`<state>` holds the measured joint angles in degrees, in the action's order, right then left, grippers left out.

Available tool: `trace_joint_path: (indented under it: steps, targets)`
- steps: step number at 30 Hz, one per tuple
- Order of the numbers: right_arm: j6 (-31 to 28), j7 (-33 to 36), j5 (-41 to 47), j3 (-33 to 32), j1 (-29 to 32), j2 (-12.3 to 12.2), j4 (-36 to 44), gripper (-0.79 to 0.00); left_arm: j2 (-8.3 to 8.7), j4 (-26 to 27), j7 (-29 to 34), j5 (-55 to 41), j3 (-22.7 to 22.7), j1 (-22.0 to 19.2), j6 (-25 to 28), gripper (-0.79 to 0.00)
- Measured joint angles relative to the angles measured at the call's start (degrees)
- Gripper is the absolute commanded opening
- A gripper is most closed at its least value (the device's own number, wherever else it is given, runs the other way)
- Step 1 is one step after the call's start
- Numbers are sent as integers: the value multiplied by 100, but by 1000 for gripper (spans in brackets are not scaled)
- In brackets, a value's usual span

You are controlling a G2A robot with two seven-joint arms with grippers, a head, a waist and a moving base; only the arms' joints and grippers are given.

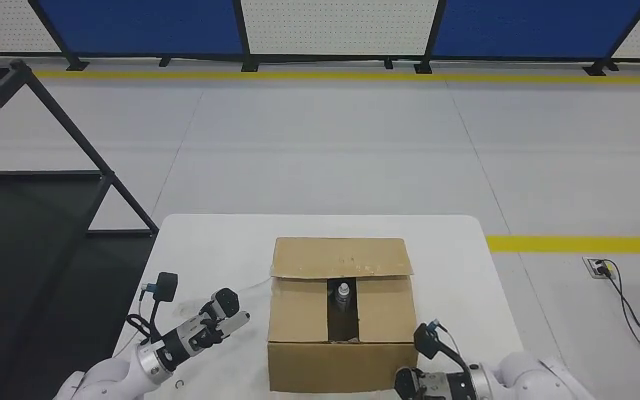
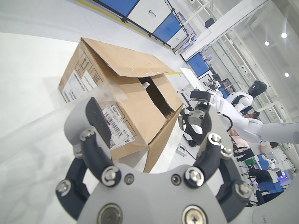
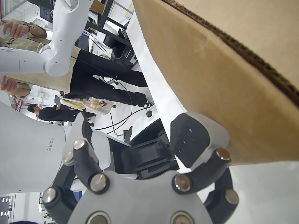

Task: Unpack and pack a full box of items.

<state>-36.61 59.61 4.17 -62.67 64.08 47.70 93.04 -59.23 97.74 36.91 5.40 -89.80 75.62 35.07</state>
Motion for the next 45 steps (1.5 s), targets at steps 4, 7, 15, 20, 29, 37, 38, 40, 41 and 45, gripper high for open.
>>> trace_joint_path:
  steps: [4, 7, 15, 20, 29, 37, 38, 40, 41, 45]
  targets:
    - [-158, 156, 17, -23, 59, -22, 175, 0, 0, 0, 0, 0, 0, 0, 0, 0]
    - [-436, 336, 209, -173, 194, -84, 510, 0, 0, 0, 0, 0, 0, 0, 0, 0]
    - [-536, 270, 564, -811, 511, -375, 1506, 0, 0, 0, 0, 0, 0, 0, 0, 0]
    - [-458, 155, 892, -1378, 383, -475, 1515, 0, 0, 0, 0, 0, 0, 0, 0, 0]
    - [673, -559, 1460, -1389, -193, -399, 1082, 0, 0, 0, 0, 0, 0, 0, 0, 0]
    - [624, -550, 1435, -1387, -179, -400, 1105, 0, 0, 0, 0, 0, 0, 0, 0, 0]
    - [653, -552, 1391, -1361, -172, -396, 1139, 0, 0, 3, -2, 0, 0, 1, -2, 0]
    - [895, -608, 1431, -1219, -206, -364, 1096, 0, -1, 68, -49, -5, 5, 6, -21, 0]
    - [1104, -663, 1523, -1137, -274, -344, 1002, 0, -1, 99, -100, 1, -11, 1, -15, 0]
    - [2012, -962, 1805, -688, -753, -209, 532, 0, 1, 163, -347, -148, -107, 25, 197, 0]
